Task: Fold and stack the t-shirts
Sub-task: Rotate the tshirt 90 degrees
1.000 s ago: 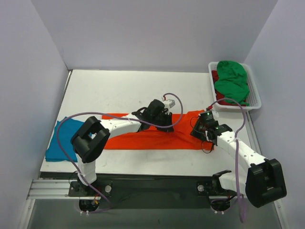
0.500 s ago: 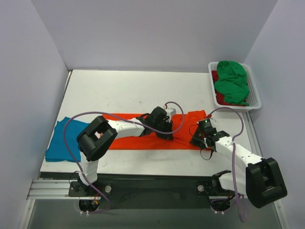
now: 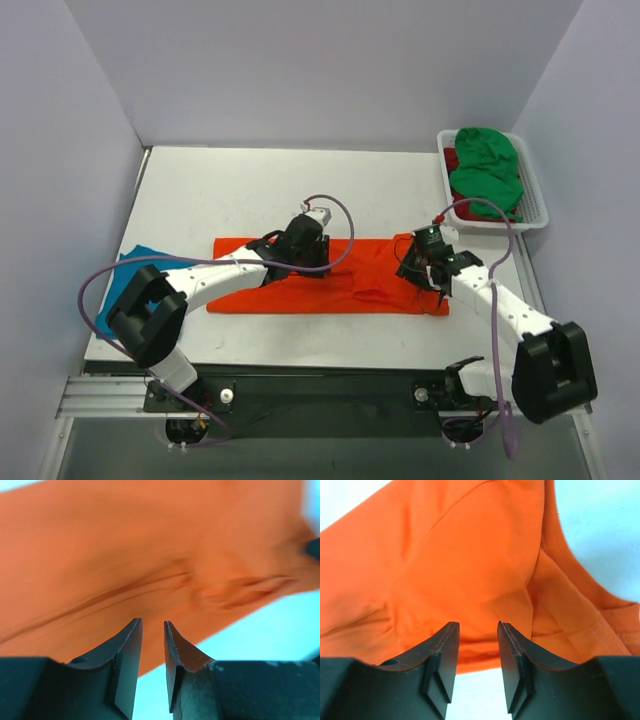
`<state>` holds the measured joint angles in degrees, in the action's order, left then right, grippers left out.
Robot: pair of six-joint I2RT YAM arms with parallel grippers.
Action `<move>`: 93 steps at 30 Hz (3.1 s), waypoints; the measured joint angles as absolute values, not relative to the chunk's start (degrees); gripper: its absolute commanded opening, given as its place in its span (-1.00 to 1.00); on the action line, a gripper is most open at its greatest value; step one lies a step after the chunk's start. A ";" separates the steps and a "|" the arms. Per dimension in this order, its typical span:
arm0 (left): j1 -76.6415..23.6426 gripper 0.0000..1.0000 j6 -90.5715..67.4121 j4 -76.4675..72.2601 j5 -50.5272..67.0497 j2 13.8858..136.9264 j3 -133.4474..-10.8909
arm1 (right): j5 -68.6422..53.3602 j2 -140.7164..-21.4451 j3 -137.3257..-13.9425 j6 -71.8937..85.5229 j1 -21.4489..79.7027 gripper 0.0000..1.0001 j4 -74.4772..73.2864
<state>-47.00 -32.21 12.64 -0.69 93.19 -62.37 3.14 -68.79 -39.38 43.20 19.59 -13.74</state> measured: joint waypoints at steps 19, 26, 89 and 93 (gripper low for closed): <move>-49.43 -0.34 -34.94 20.47 -16.91 94.13 -51.96 | 2.13 -102.67 -62.11 35.99 16.75 -0.18 -15.51; -53.34 -0.35 -41.80 16.95 -13.10 90.50 -47.59 | -0.03 -119.00 -85.41 29.63 17.65 -0.17 -21.65; -52.40 0.04 -52.56 4.14 2.39 93.67 -50.74 | -14.02 -134.56 -114.80 25.67 16.80 0.26 -25.17; -52.18 0.05 -51.90 6.02 1.83 81.87 -46.50 | -14.37 -123.35 -106.26 26.50 16.53 0.25 -25.06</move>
